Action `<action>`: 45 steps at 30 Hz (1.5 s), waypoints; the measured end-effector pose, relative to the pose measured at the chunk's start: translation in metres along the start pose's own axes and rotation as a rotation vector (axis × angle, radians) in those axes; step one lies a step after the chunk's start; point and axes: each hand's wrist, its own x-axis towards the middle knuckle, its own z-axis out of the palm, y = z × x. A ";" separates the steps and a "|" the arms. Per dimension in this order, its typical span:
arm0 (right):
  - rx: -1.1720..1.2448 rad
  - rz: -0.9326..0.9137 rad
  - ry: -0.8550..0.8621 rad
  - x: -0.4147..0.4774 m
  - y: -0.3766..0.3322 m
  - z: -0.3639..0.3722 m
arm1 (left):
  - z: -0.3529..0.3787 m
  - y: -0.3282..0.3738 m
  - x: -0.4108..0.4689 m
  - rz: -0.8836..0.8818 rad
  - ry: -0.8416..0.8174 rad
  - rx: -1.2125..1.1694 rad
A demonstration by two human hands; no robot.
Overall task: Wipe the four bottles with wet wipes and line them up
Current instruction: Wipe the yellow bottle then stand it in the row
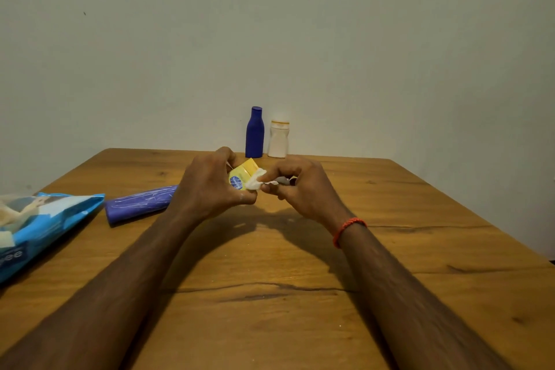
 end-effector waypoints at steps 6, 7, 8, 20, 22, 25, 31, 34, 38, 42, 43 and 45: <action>0.340 0.060 0.088 -0.002 -0.003 -0.012 | 0.006 0.003 -0.002 0.001 0.057 -0.268; 0.387 0.065 0.095 -0.002 -0.004 -0.013 | 0.006 0.004 -0.002 0.006 0.051 -0.309; 0.425 0.071 0.099 -0.002 -0.006 -0.013 | 0.007 0.005 -0.003 0.016 0.041 -0.336; 0.502 0.141 0.262 0.002 -0.014 -0.007 | 0.005 0.017 -0.010 0.208 -0.100 -0.471; 0.496 0.127 0.244 0.002 -0.016 -0.008 | 0.006 0.015 -0.010 0.176 -0.095 -0.533; 0.477 0.031 0.159 0.000 -0.019 -0.011 | 0.004 0.010 -0.010 0.126 -0.056 -0.611; 0.446 -0.056 -0.037 -0.004 -0.026 -0.016 | 0.001 0.008 -0.008 0.092 -0.041 -0.705; 0.408 -0.076 0.053 -0.004 -0.029 -0.008 | 0.002 0.011 -0.006 0.077 -0.043 -0.756; 0.358 -0.125 0.200 -0.003 -0.027 -0.001 | 0.003 0.009 -0.006 -0.012 -0.126 -0.967; 0.272 -0.142 0.356 -0.002 -0.019 -0.001 | 0.013 0.018 -0.008 -0.182 -0.241 -1.198; 0.250 -0.129 0.401 -0.002 -0.018 -0.001 | 0.014 0.021 -0.008 -0.222 -0.271 -1.222; 0.204 -0.103 0.452 -0.002 -0.018 -0.002 | 0.016 0.023 -0.010 -0.255 -0.317 -1.238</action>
